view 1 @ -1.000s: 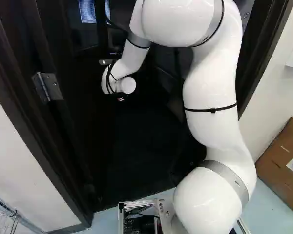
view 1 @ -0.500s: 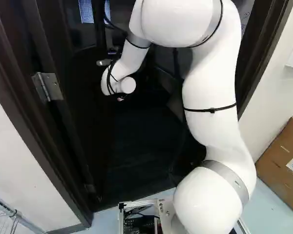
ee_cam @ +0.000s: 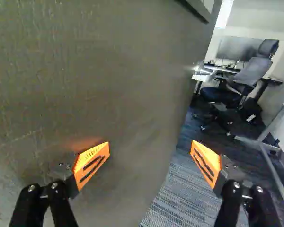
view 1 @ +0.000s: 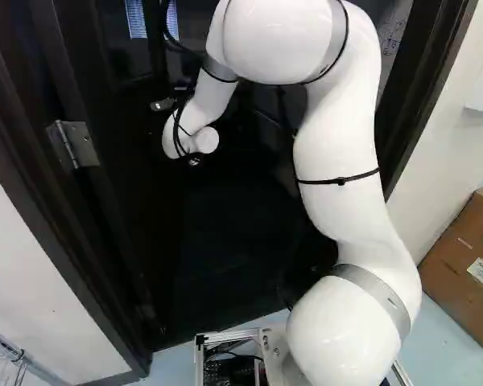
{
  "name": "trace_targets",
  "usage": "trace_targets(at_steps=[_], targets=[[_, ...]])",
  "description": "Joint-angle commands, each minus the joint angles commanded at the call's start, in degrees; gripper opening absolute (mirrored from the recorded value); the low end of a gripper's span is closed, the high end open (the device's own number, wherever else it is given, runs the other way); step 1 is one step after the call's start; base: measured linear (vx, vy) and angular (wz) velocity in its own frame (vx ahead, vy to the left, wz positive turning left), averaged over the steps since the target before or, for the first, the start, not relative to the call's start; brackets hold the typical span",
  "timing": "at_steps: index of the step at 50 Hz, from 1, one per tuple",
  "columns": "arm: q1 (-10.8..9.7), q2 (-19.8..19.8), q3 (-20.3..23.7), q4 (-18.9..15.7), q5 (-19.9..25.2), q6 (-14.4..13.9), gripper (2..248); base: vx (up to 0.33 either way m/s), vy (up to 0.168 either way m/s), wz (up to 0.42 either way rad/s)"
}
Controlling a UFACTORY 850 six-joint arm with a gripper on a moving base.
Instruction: Open the door and move inside
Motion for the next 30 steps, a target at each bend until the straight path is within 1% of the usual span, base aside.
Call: trace_targets(at_steps=[13,30], targets=[[0.8,-2.29,-2.95,-2.79,0.0,0.0,247,0.0,0.0,0.0],[0.96,-2.68,-3.45,-6.42,0.0,0.0,247,0.0,0.0,0.0]])
